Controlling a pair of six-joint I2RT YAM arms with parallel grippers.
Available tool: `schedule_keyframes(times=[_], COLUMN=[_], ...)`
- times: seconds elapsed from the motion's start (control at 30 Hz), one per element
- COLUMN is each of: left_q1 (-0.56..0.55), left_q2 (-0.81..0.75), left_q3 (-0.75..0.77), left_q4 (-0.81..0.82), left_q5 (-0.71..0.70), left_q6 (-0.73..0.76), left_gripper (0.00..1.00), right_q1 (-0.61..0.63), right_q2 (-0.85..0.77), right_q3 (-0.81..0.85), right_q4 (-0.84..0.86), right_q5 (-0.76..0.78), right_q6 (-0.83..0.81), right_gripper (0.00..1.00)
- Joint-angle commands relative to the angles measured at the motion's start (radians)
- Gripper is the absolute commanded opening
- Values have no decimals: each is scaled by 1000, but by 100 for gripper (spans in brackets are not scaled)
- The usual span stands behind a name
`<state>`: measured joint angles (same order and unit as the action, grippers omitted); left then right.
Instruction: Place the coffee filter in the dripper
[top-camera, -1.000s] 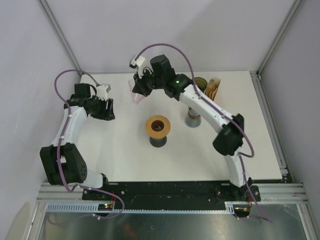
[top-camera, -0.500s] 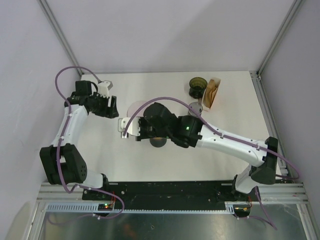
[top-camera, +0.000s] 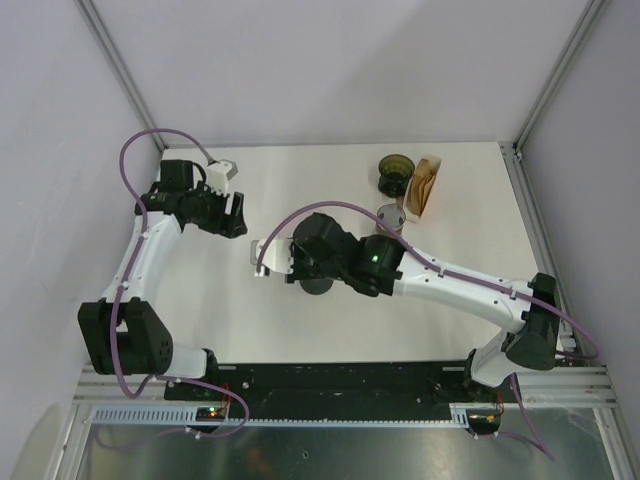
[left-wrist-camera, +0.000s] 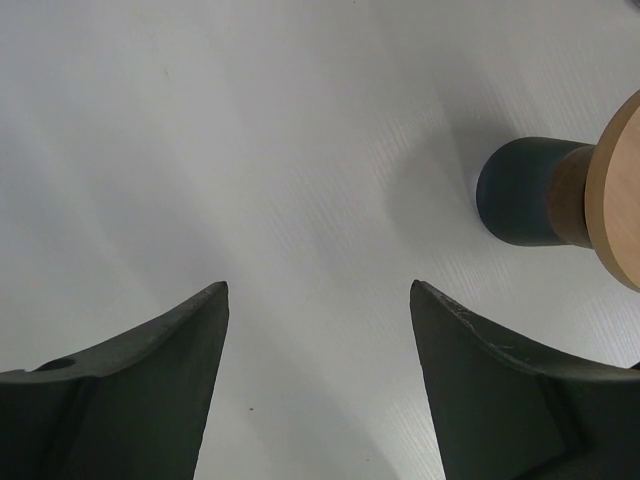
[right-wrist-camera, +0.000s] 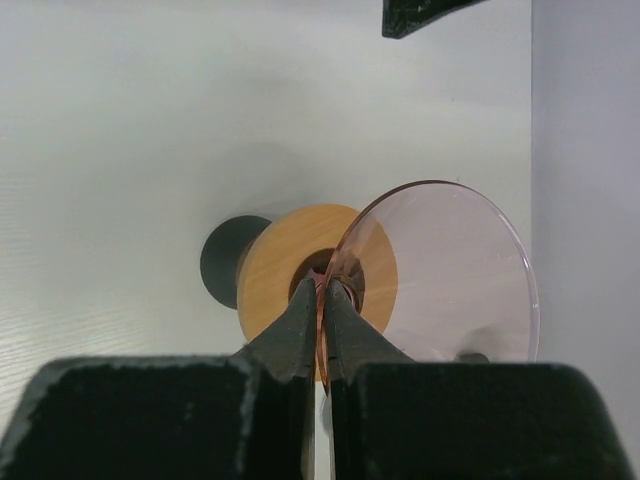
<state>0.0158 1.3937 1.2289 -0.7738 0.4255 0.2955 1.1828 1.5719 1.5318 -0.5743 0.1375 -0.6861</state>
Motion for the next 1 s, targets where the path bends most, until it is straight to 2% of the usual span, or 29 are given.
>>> schedule_keyframes(times=[0.0,0.33,0.97], left_q1=[-6,-7,-7], left_q2=[-32,-23,-13], left_q3=[33,32,33], left_q4=[-6,-6,-9], left_q5=[5,2,-7], left_q6=[0,2,13], left_gripper=[78,79,79], right_q1=[-38,-84,-99], right_q2=[-44,-39,-22], right_q3=[-20,-59,-101], right_q4=[68,136,163], right_q5=[-14,-99,-125], right_q6=[16,35,90], right_gripper=[0,0,0])
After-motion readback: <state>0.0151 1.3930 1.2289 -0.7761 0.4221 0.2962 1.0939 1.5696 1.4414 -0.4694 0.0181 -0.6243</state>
